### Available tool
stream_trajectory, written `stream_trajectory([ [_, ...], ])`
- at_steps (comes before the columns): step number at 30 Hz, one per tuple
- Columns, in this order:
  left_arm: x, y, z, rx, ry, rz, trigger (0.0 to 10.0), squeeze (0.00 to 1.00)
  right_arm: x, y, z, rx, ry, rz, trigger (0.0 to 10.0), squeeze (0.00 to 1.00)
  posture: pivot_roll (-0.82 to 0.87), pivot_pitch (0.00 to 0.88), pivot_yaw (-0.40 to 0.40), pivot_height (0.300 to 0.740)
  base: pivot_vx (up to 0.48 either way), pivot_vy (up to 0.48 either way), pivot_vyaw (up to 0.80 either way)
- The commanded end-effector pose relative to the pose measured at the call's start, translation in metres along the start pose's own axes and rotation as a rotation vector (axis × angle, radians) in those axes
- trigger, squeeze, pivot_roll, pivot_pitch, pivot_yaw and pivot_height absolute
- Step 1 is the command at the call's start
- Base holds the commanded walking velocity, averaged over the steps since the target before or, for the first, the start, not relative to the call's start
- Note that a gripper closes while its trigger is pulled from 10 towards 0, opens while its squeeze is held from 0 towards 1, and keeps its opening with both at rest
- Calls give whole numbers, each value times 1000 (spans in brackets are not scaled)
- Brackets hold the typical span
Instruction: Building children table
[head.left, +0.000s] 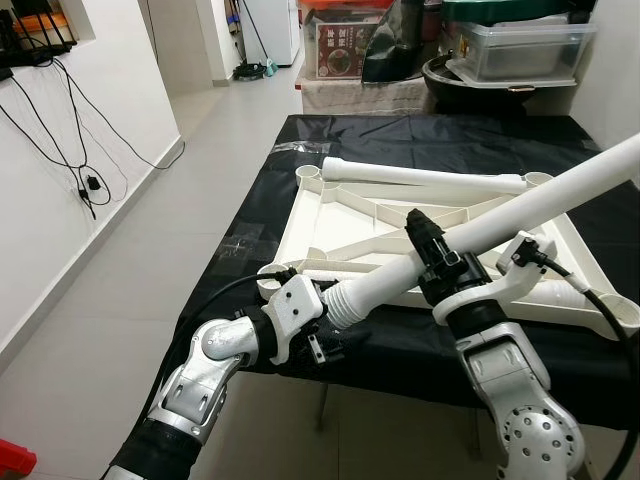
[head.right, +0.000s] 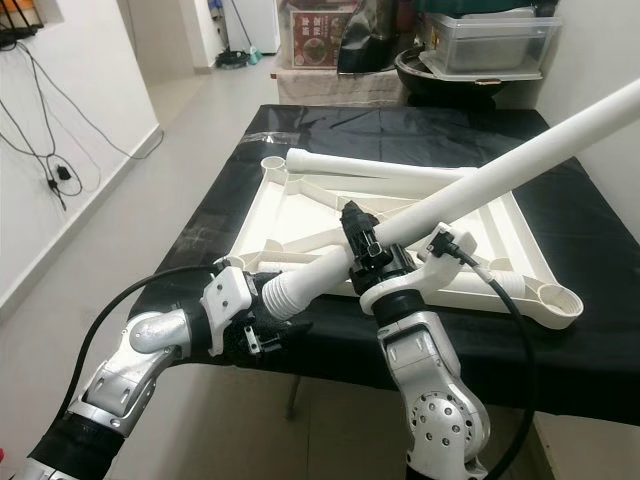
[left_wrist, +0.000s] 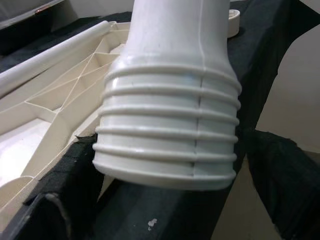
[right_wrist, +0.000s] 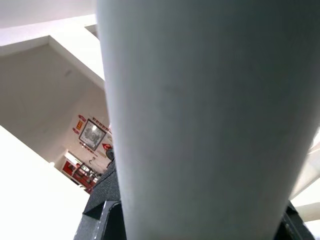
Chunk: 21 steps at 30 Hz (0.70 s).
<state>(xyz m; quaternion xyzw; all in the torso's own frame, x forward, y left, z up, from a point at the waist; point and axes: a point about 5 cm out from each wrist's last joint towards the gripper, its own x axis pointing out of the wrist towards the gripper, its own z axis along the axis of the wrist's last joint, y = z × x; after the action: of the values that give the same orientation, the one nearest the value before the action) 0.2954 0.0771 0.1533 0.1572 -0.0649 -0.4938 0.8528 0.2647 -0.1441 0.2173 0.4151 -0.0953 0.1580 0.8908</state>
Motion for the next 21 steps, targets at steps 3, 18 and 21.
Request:
stream_trajectory([
  [3,-9,7,-14,-3,78,39,10000,1000,3,5,10,8,-50,28,0,0,56,0,6,740,0,0,0],
  [18,-7,3,-15,-118,29,225,10000,0,9,-18,40,-453,-155,-173,10000,0,47,0,-8,740,0,0,0],
  [21,-4,-2,-11,-142,0,258,10000,0,8,-20,40,-570,-153,-196,10000,0,46,0,-15,740,0,0,533],
])
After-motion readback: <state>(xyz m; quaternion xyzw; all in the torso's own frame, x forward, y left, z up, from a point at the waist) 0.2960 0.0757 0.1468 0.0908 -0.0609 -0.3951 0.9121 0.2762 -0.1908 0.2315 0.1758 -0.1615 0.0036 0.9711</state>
